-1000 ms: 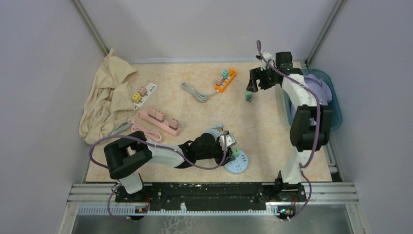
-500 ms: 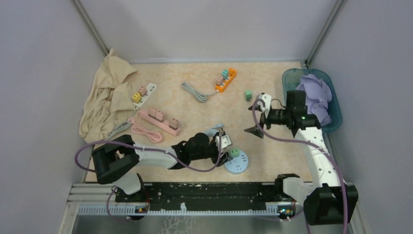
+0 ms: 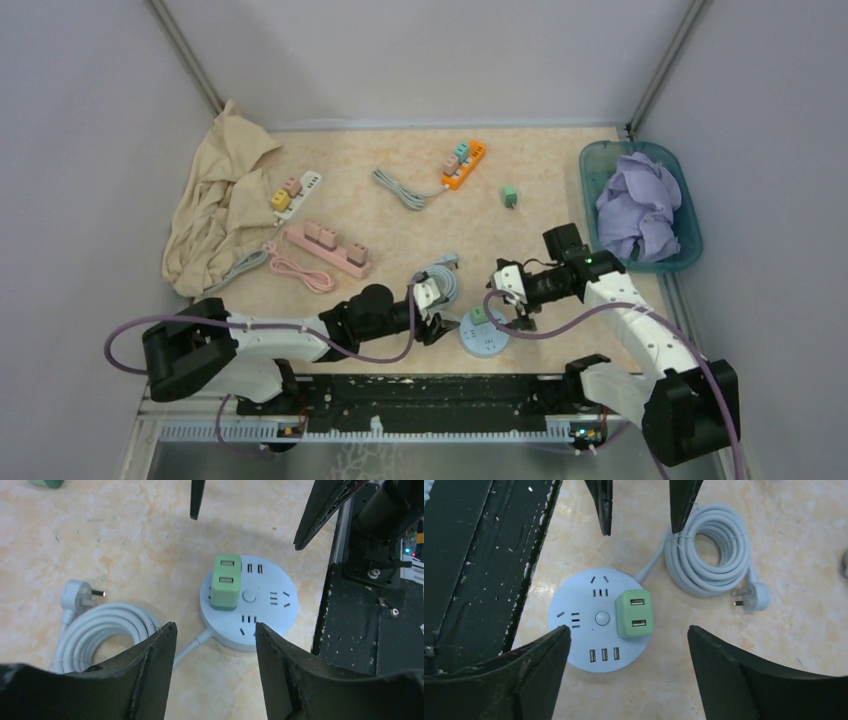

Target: Pull the plug off the socket

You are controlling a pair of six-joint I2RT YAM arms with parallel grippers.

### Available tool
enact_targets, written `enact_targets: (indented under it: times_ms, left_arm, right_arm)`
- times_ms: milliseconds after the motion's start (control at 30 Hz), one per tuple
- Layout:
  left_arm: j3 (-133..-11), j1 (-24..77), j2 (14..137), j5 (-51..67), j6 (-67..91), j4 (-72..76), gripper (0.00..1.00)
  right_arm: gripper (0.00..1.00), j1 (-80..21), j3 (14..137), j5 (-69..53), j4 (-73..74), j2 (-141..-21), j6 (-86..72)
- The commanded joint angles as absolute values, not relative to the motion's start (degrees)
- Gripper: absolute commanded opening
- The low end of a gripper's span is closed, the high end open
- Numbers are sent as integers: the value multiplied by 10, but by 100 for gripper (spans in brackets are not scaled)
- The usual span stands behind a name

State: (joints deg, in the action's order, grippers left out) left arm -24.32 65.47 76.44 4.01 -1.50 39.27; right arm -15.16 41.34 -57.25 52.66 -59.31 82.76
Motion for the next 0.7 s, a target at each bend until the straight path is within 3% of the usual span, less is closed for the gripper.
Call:
enact_targets:
  times_ms: [0,133,667]
  left_arm:
    - [-201,651,752,35,43,453,65]
    - [-174,651,753,19,72,488,64]
    - [-143,650,752,-15,72,542,64]
  right_arm:
    - [81,-196,391,-536,438,-609,791]
    - [74,-217,377,-527,381,-623,745]
    - [67,-270,342,-484,292,-659,694]
